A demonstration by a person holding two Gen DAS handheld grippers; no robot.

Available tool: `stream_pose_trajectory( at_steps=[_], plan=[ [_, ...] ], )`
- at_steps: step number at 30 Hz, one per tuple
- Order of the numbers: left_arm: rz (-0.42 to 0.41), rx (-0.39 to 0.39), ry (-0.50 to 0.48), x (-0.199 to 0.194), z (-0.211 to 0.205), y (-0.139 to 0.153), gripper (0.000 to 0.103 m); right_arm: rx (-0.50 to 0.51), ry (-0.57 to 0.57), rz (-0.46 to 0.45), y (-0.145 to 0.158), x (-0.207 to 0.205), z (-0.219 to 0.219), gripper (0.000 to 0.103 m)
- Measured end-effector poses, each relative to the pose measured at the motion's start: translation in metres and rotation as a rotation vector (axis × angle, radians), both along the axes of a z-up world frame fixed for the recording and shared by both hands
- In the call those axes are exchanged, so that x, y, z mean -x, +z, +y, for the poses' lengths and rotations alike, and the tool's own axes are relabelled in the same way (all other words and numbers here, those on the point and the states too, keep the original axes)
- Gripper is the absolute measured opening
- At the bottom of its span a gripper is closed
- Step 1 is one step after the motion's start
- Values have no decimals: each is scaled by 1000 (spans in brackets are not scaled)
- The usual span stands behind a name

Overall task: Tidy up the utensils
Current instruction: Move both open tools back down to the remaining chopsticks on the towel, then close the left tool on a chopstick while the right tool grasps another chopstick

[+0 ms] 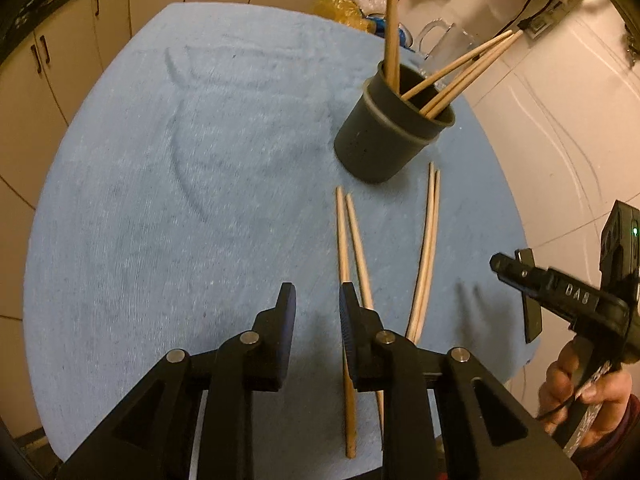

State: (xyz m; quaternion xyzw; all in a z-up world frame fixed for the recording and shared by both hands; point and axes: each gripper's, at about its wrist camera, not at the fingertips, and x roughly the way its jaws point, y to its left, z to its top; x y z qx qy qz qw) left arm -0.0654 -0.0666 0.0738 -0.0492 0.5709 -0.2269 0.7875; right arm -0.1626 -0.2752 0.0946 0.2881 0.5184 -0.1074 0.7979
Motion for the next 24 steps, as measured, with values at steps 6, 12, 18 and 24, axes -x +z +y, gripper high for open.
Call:
stream_pose_trajectory(
  at_steps=[6,12,18,24],
  plan=[
    [30,-6,4,2,1,-7,22,-119,-31,44,-11,-12,-8,29],
    [51,-16,15,0,-2,-16,22,-136,-56,95,-20,-39,-22,29],
    [64,-22,31,-4,-6,-22,22,-199,-96,136,-33,-78,-41,22],
    [74,-25,55,-9,-9,-28,22,-200,-89,162,-43,-104,-44,19]
  ],
)
